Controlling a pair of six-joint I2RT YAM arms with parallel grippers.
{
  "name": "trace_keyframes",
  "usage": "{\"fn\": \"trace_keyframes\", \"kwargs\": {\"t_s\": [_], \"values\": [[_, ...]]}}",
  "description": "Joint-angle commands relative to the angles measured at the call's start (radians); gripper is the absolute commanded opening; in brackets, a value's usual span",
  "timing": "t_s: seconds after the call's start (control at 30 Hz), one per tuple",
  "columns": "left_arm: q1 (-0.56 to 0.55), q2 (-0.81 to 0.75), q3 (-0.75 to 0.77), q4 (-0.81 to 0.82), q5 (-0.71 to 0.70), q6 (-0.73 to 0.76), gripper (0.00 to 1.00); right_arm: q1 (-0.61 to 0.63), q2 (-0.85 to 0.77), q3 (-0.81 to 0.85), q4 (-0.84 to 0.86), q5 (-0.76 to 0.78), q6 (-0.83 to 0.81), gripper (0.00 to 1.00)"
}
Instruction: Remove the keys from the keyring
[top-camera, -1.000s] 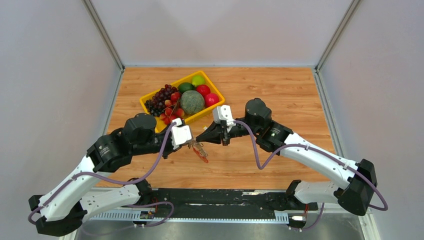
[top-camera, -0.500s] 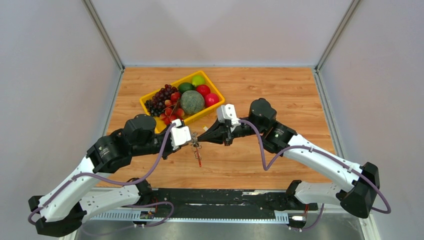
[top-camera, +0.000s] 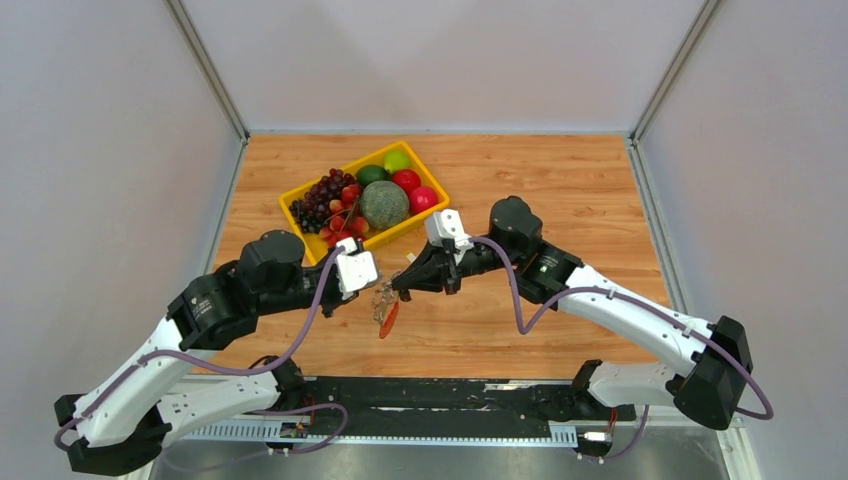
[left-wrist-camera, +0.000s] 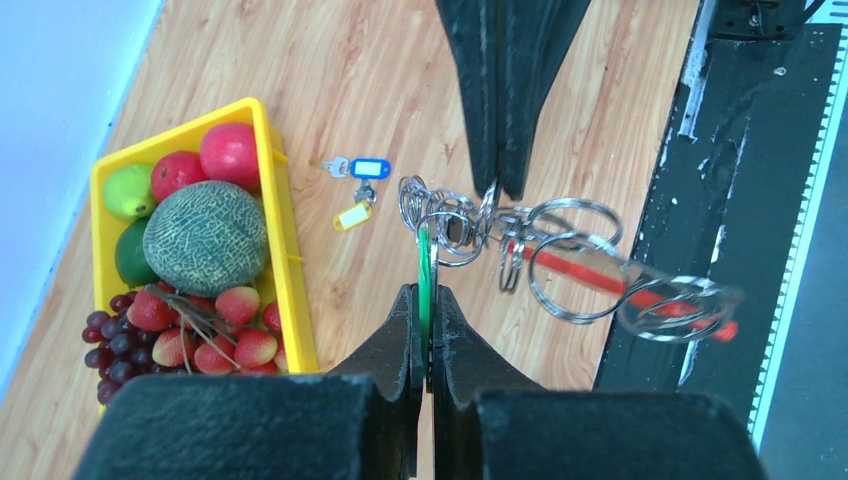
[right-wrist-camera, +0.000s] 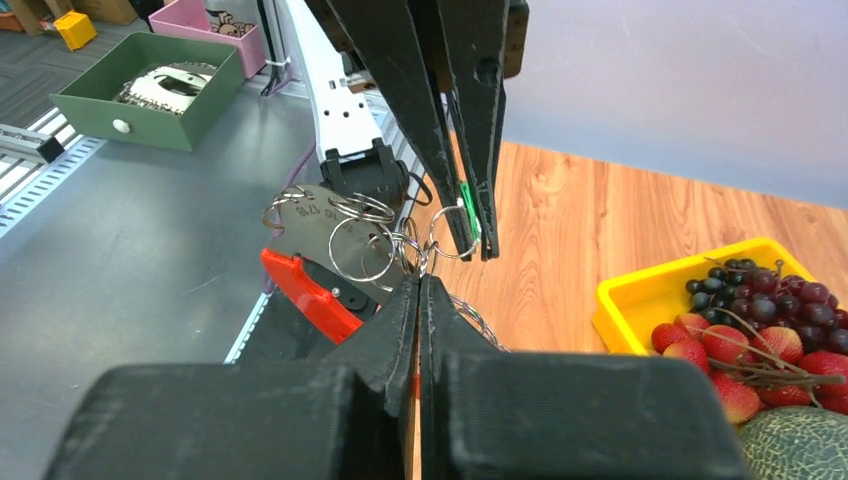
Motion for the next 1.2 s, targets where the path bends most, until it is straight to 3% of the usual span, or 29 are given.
{"fn": "trace_keyframes", "kwargs": {"t_s": [0.0,0.37,0.53,0.7,0.97,1.17], "values": [[-0.003,0.001,0.03,0.047,0.011,0.013,0.0,-0.001,0.032,0.011,0.044,-0.051,0.027,0.0],[-0.004,0.067,0.029,0.026,0.007,0.0,0.0,0.0,0.124,0.067,0.023,0.02,0.02,0.0],[-0.005,0.079,0.036,0.017,-0.072,-0.042,0.0,-0.001,0.081,0.018,0.017,0.109,-0.017,0.35],[-0.005,0.097,0.041,-0.002,-0.117,-0.103,0.0,-0.011,-0.03,-0.053,-0.025,0.216,-0.081,0.51],[-0.004,0.188,0.08,-0.073,-0.194,-0.225,0.0,-0.02,-0.199,-0.098,-0.158,0.41,-0.138,0.57],[-0.004,0.319,0.172,-0.156,-0.215,-0.38,0.0,-0.02,-0.277,-0.143,-0.166,0.328,-0.084,0.5]]}}
